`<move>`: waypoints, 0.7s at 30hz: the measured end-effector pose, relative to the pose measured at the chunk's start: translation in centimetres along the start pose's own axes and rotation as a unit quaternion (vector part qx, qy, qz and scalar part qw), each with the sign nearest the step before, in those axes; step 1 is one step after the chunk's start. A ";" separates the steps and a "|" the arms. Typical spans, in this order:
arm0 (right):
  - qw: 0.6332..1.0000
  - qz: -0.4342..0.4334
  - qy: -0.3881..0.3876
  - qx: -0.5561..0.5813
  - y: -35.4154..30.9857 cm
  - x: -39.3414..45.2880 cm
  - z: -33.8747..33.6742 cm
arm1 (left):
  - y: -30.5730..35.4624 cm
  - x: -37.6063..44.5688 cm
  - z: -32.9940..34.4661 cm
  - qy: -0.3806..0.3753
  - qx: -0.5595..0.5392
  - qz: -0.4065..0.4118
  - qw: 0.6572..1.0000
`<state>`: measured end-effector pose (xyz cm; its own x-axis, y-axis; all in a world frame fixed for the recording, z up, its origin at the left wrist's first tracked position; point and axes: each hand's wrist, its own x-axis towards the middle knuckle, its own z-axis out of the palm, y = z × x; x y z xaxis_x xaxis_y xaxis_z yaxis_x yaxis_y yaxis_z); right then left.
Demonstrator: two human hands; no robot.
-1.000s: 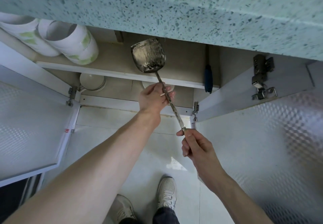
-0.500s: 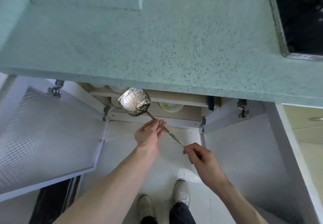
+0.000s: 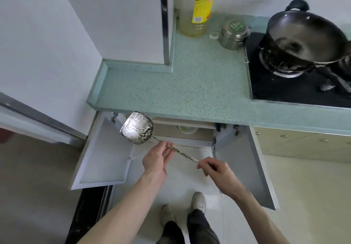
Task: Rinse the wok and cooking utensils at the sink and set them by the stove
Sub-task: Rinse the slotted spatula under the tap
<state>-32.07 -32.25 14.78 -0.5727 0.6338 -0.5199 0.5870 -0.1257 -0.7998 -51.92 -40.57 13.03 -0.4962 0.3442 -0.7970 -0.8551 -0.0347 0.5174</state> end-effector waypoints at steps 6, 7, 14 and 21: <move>0.991 -0.005 0.080 0.110 -4.0 -5.5 -1.4 | 1.1 -8.2 2.3 -0.001 -0.046 0.055 0.997; 0.990 -0.006 0.088 0.114 -4.3 -6.4 -2.0 | 1.0 -9.3 2.8 -0.006 -0.045 0.060 0.997; 0.982 -0.036 0.178 0.058 -2.6 -12.8 -6.7 | -3.1 -15.4 6.4 -0.056 -0.008 0.077 0.995; 0.937 -0.038 0.310 0.157 0.6 -20.1 -13.0 | -10.0 -21.6 12.4 -0.144 0.053 0.061 0.986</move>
<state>-12.73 -35.15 28.66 -0.1063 0.9593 -0.2617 0.3051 -0.2191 -0.9268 -30.84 -35.98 28.96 -0.5185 0.5962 -0.6129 -0.7633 0.0003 0.6460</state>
